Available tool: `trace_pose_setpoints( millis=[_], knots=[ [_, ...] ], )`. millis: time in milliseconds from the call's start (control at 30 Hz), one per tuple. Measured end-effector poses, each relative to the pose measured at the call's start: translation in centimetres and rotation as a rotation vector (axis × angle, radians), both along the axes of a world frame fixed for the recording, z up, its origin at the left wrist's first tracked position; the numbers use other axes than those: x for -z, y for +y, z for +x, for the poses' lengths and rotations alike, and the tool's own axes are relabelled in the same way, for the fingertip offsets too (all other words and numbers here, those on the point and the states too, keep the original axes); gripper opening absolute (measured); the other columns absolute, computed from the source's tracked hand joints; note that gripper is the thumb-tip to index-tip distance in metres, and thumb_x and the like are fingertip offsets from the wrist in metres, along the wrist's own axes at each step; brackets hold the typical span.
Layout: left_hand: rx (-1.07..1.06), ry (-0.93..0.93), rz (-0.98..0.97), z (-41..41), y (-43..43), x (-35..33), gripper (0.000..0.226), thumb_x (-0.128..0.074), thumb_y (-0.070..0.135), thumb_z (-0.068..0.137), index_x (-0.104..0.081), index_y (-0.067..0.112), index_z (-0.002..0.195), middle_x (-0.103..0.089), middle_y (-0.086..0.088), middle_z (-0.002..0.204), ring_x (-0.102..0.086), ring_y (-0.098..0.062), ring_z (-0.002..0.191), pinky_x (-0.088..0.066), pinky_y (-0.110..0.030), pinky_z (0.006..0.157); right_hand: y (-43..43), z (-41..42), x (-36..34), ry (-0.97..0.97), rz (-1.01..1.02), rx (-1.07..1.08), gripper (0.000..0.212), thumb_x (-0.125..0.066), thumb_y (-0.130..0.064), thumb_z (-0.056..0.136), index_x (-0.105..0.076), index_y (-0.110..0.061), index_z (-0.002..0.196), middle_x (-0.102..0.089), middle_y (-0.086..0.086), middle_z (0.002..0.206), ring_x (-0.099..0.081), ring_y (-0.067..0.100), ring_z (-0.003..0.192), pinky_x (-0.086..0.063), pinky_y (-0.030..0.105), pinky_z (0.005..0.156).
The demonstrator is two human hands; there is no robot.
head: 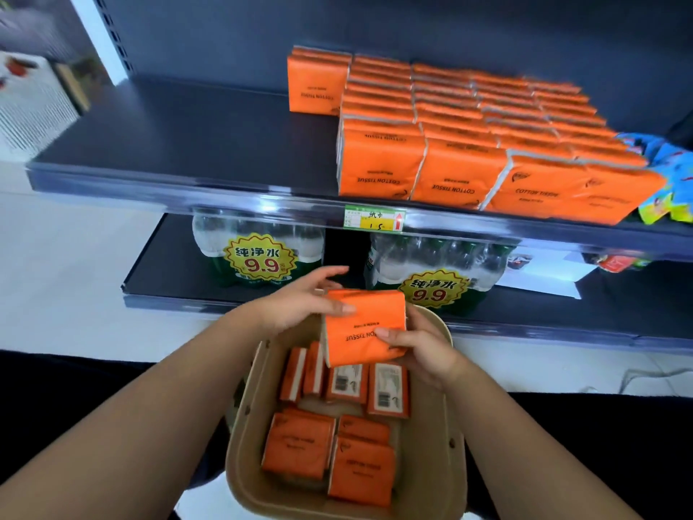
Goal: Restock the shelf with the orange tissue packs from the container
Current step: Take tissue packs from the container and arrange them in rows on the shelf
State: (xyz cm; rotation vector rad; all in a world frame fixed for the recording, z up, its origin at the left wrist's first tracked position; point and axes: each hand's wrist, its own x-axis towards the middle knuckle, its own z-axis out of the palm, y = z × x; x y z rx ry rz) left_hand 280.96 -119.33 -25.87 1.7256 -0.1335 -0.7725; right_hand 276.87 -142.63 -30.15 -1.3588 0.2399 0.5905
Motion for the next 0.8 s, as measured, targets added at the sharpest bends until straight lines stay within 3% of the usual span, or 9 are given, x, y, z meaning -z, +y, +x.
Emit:
trace_pose_setpoints(
  millis=[100,233,367,433,533,667,733,800],
  knots=[
    [0.027,0.049,-0.077,-0.8,1.1,-1.4,0.112,-0.084,0.033,0.06,-0.017,0.039,0.15,-0.049,-0.002,0.137,-0.054,-0.022,0.122,-0.045,-0.042,0.102,0.2,0.0,-1.9,-0.015,0.061,0.055,0.09,-0.084,-0.018,0.059,-0.043,-0.017,0.139,-0.063,0.016,0.127,-0.064,0.035,0.111,-0.054,0.052,0.089],
    [-0.037,0.115,-0.208,-2.1,1.4,-2.3,0.1,-0.074,0.004,0.077,-0.017,0.044,0.148,-0.059,-0.009,0.131,-0.063,-0.029,0.115,-0.053,-0.047,0.093,0.6,-0.6,-4.8,-0.045,0.051,0.039,0.082,-0.079,-0.014,0.069,-0.038,-0.017,0.139,-0.063,0.014,0.126,-0.065,0.03,0.108,-0.058,0.039,0.077],
    [-0.136,0.164,-0.375,-2.9,2.1,-3.8,0.064,-0.067,0.028,0.084,-0.036,0.041,0.138,-0.063,-0.008,0.13,-0.063,-0.032,0.115,-0.052,-0.051,0.09,0.5,-1.1,-7.2,-0.072,0.058,0.058,0.078,-0.075,-0.016,0.075,-0.031,-0.018,0.139,-0.062,0.012,0.125,-0.064,0.029,0.108,-0.058,0.041,0.076],
    [-0.139,0.08,-0.297,-3.1,2.2,-4.6,0.05,-0.063,0.033,0.091,-0.044,0.036,0.137,-0.066,-0.004,0.125,-0.064,-0.028,0.114,-0.051,-0.051,0.094,0.5,-1.2,-8.3,-0.089,0.072,0.048,0.07,-0.069,-0.016,0.074,-0.037,-0.017,0.136,-0.064,0.012,0.124,-0.063,0.03,0.111,-0.057,0.043,0.081],
    [-0.185,-0.041,-0.211,-2.7,2.4,-6.2,0.047,-0.063,0.038,0.087,-0.053,0.028,0.131,-0.068,-0.004,0.121,-0.066,-0.024,0.111,-0.05,-0.054,0.097,0.7,-0.7,-10.1,-0.139,0.022,0.017,0.063,-0.071,-0.02,0.074,-0.044,-0.02,0.131,-0.068,0.007,0.119,-0.063,0.028,0.112,-0.053,0.048,0.092],
    [-0.213,-0.128,-0.232,-1.3,3.8,-9.7,0.044,-0.064,0.031,0.088,-0.053,0.019,0.129,-0.068,-0.009,0.12,-0.067,-0.027,0.109,-0.054,-0.05,0.092,1.6,0.9,-13.9,-0.284,-0.138,-0.012,0.084,-0.089,-0.042,0.058,-0.048,-0.025,0.129,-0.069,0.001,0.118,-0.065,0.023,0.109,-0.049,0.048,0.1],
    [-0.236,-0.194,-0.256,-0.1,4.8,-11.5,0.046,-0.069,0.033,0.087,-0.055,0.017,0.127,-0.068,-0.01,0.119,-0.067,-0.029,0.108,-0.056,-0.047,0.086,2.4,2.2,-16.2,-0.39,-0.239,-0.003,0.075,-0.089,-0.036,0.06,-0.05,-0.027,0.124,-0.066,0.002,0.122,-0.064,0.019,0.11,-0.049,0.044,0.1],
    [-0.246,-0.26,-0.273,1.2,5.9,-13.4,0.062,-0.08,0.044,0.073,-0.057,0.017,0.124,-0.069,-0.011,0.115,-0.068,-0.03,0.103,-0.057,-0.044,0.079,3.4,3.7,-18.4,-0.511,-0.285,0.005,0.071,-0.083,-0.018,0.073,-0.042,-0.027,0.13,-0.06,0.004,0.125,-0.06,0.016,0.11,-0.05,0.042,0.1]
  ],
)
